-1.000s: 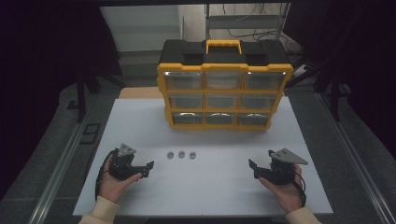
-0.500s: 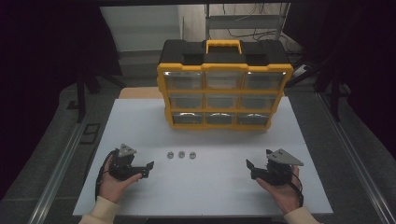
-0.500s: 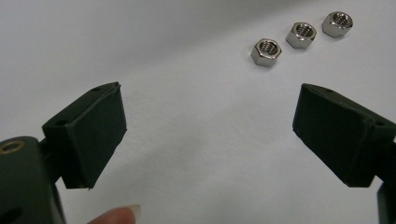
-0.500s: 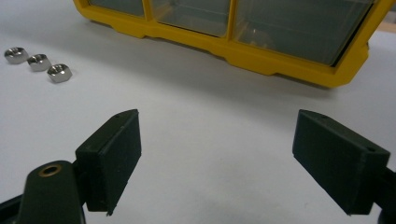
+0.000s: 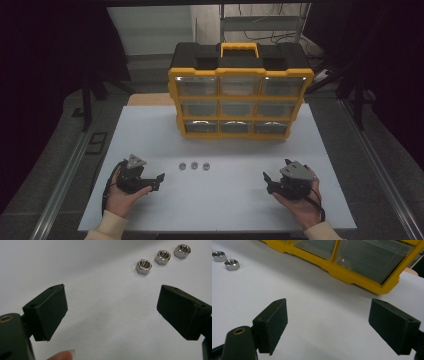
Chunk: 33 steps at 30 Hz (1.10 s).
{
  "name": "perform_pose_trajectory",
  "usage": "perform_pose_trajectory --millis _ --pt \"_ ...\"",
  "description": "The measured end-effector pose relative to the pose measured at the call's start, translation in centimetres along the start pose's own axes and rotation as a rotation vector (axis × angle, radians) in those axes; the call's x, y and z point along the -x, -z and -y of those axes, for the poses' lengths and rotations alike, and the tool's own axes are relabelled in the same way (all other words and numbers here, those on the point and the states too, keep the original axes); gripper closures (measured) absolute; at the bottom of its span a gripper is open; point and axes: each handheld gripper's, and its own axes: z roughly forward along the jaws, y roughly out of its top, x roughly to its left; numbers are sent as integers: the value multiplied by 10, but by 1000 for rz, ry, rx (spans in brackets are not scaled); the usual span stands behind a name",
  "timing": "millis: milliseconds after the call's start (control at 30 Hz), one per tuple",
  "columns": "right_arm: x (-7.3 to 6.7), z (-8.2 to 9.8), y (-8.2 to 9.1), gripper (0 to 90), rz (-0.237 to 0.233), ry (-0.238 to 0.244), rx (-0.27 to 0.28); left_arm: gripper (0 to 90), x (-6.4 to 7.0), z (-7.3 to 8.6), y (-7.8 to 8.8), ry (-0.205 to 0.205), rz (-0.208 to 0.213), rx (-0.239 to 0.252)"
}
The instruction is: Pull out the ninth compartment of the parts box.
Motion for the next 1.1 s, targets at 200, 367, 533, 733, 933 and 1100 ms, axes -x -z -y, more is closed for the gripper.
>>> perform_pose_trajectory --millis 200,367,533,733,933,1100 --pt "-2 0 0 167 27 49 0 97 0 0 0 -6 -4 -5" --pt "-5 0 0 167 51 105 2 97 0 1 0 -8 -7 -4" --pt "-6 0 0 168 72 140 3 97 -1 1 0 -8 -7 -7" --pt "-6 1 0 168 94 184 1 97 0 1 -1 -11 -7 -10" --pt "-9 1 0 168 114 230 0 97 0 1 -1 -15 -8 -12" --pt "-11 2 0 168 135 279 -2 97 0 1 -1 -15 -8 -11"
